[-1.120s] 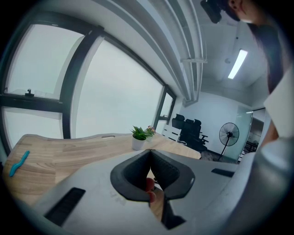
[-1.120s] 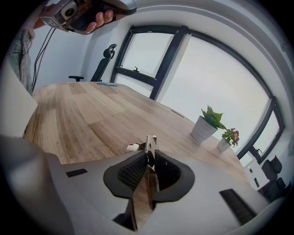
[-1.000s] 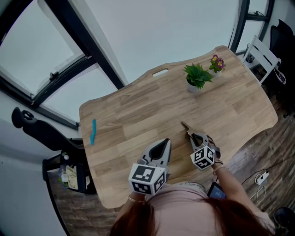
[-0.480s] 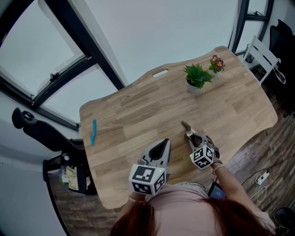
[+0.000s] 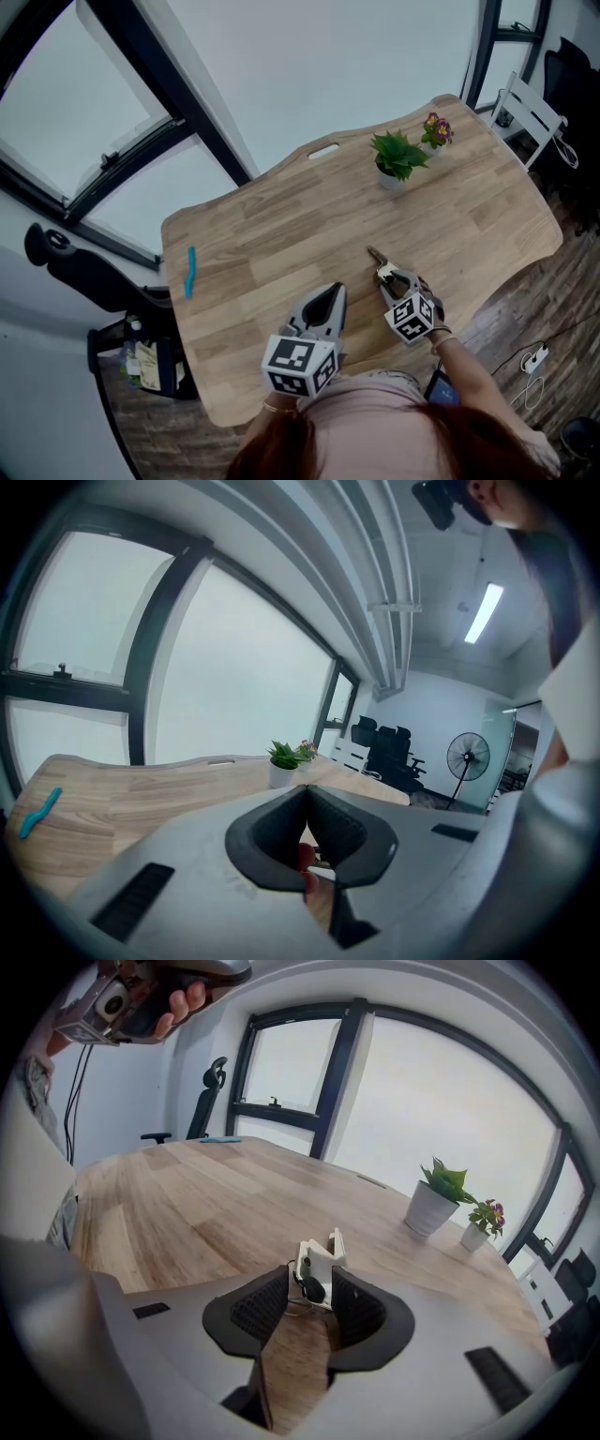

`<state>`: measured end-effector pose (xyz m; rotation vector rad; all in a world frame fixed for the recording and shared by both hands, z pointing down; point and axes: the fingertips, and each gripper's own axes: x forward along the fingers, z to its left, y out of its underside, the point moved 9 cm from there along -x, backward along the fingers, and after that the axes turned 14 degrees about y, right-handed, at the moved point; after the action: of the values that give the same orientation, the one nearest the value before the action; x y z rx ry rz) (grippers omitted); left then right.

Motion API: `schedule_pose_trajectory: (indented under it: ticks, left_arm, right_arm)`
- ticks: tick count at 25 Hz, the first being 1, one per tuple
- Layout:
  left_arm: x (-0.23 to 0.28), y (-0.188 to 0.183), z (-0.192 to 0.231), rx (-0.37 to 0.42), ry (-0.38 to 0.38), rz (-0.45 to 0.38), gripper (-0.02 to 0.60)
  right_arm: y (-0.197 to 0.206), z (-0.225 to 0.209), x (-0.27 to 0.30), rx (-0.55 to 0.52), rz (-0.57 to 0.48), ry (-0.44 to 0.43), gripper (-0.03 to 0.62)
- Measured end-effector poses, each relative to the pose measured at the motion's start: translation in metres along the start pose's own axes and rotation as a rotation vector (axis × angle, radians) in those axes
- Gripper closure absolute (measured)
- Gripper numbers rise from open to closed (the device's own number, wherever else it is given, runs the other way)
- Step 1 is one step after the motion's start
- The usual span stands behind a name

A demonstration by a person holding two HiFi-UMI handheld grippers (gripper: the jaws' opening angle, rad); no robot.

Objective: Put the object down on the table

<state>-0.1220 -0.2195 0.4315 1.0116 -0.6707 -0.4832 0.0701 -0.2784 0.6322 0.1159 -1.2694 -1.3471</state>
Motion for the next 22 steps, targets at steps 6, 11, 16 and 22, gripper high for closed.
schedule_pose_trajectory:
  ticks: [6,11,16,22]
  left_arm:
    - [0.002,0.000,-0.005,0.005,0.011,-0.004,0.580]
    - [0.002,0.000,-0.011,0.031,0.002,-0.009,0.580]
    - [0.004,0.000,-0.016,0.055,0.003,-0.007,0.580]
    - [0.006,-0.001,-0.021,0.056,0.018,-0.011,0.580]
  right_arm:
    - [-0.005,-0.003,-0.011,0.040,-0.006,-0.002,0.477]
    - [-0.012,-0.006,-0.025,0.101,-0.032,0.005,0.478]
    - [-0.019,-0.010,-0.040,0.186,-0.058,0.029,0.495]
    - [-0.031,-0.024,-0.064,0.365,-0.094,0.072,0.532]
